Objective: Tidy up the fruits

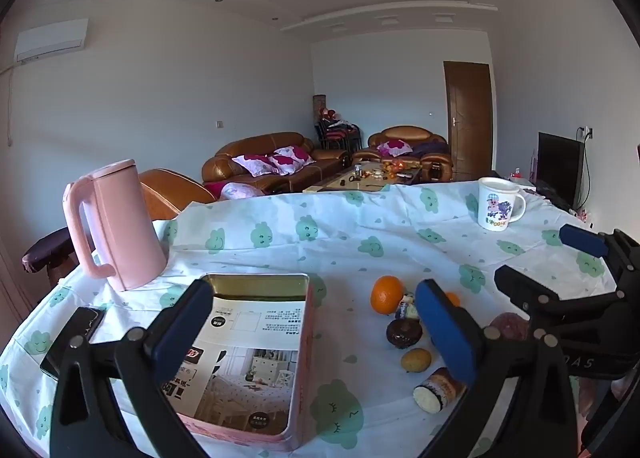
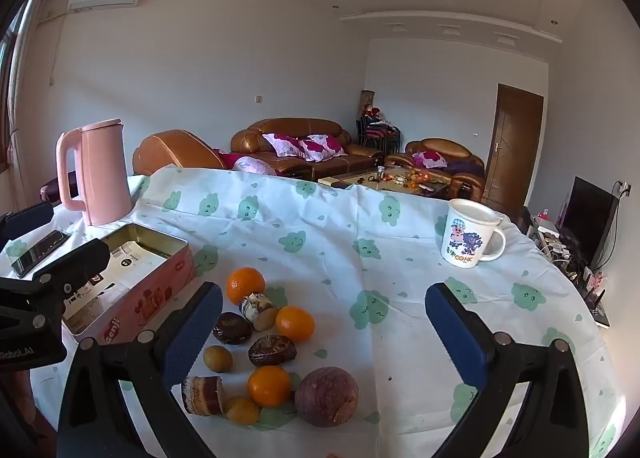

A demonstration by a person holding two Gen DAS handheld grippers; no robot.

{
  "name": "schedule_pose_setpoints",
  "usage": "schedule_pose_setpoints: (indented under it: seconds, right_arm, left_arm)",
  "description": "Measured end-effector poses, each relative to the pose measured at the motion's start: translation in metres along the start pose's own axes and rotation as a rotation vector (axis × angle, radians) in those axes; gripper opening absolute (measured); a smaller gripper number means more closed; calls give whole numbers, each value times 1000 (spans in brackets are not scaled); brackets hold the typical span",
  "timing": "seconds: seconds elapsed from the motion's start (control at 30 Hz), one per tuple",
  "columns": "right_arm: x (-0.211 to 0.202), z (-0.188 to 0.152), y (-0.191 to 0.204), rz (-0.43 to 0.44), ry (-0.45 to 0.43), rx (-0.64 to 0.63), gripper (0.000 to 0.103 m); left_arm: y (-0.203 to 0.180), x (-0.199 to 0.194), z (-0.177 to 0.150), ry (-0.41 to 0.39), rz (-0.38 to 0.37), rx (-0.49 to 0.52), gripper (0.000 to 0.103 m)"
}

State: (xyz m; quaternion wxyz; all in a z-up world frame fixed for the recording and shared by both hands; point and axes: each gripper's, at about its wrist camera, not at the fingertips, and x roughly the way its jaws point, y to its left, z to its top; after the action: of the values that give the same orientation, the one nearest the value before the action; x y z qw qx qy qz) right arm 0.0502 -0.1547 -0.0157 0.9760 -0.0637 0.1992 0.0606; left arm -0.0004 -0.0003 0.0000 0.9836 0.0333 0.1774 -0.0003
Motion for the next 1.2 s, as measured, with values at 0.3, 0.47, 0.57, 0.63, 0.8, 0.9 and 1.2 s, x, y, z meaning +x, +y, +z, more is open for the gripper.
schedule_pose_setpoints:
  seconds: [0.3, 0.47, 0.57, 0.63, 0.8, 0.9, 1.2]
  right_arm:
    - [3, -6, -1, -2, 11, -2, 102]
    - [5, -6, -3, 4, 23, 8, 102]
    - [4, -6, -3, 5, 21, 8, 102]
    - [4, -6, -3, 7, 21, 7, 102]
    - [4, -5, -3, 7, 21, 7, 102]
    - [3, -6, -2, 8, 21, 4, 102]
    - [3, -6, -1, 11, 26, 6, 102]
  left_arm:
    - [3, 2, -8, 23, -7, -23, 103]
    - [2, 4, -8, 27, -2, -22, 103]
    - [3, 4, -7, 31, 0, -22, 103]
    - [2, 5, -8, 29, 2, -22, 103]
    - [3, 5, -8, 28, 1, -21, 103]
    - [3, 5, -8, 29, 0, -21, 103]
    - [3, 5, -8, 29, 0, -22, 103]
